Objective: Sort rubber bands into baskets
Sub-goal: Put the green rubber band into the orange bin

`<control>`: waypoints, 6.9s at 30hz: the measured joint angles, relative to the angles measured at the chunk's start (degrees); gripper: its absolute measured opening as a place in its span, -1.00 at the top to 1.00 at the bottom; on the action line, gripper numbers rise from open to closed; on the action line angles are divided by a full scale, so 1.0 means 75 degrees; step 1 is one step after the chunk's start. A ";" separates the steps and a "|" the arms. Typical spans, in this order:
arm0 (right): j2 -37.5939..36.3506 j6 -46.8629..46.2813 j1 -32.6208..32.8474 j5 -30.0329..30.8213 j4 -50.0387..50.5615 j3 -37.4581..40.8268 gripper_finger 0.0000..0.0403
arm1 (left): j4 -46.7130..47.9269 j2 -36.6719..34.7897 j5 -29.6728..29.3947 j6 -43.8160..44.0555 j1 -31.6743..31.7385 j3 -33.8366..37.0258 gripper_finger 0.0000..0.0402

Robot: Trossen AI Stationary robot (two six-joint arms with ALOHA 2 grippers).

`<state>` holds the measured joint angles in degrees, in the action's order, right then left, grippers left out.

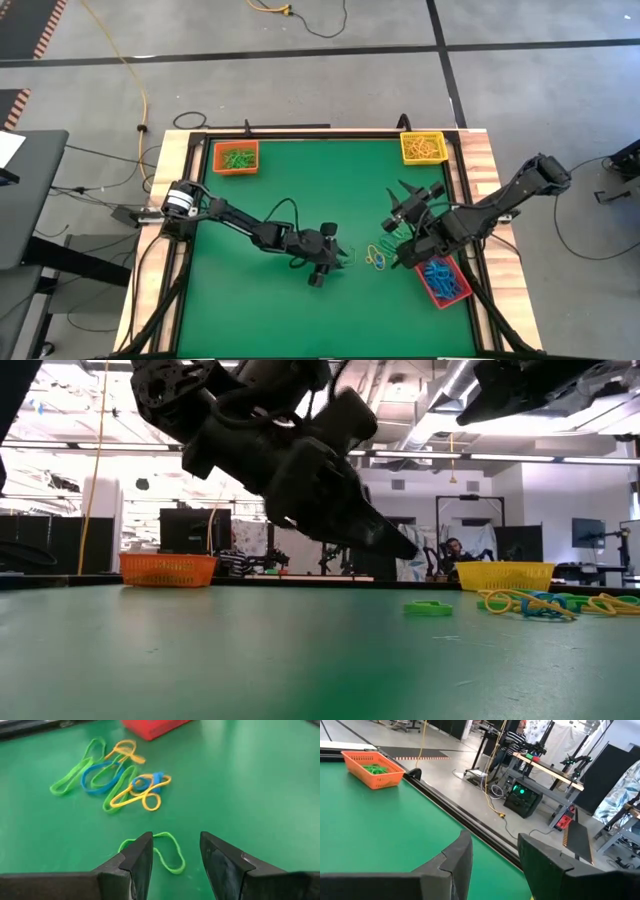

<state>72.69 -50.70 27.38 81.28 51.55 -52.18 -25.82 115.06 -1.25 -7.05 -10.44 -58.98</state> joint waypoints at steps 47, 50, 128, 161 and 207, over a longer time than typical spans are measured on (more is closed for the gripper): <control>0.0006 0.0216 0.0066 -0.0333 -0.0207 -0.0006 0.05 | 0.1568 0.0674 0.0588 -0.0120 0.0128 -0.0877 0.93; 0.0006 0.0214 0.0066 -0.0333 -0.0207 -0.0006 0.05 | 0.1562 0.0674 0.0519 -0.0175 0.0125 -0.0877 0.99; 0.0009 0.0218 0.0066 -0.0665 -0.0168 0.0003 0.05 | 0.8215 -0.5735 -0.2061 0.0121 0.7673 0.2358 0.34; 0.1372 0.0221 -0.0339 -0.4386 0.0016 -0.0006 0.05 | 0.3636 -0.7941 0.0262 0.1585 0.2772 0.3742 0.16; 0.1097 0.1232 -0.2547 -0.9436 -0.0845 0.1628 0.05 | -0.1677 -0.4686 -0.0290 0.1644 0.0793 0.5001 0.16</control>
<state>80.91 -41.45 8.28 10.51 45.21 -39.97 -38.40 79.92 -3.43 5.28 -4.49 -21.47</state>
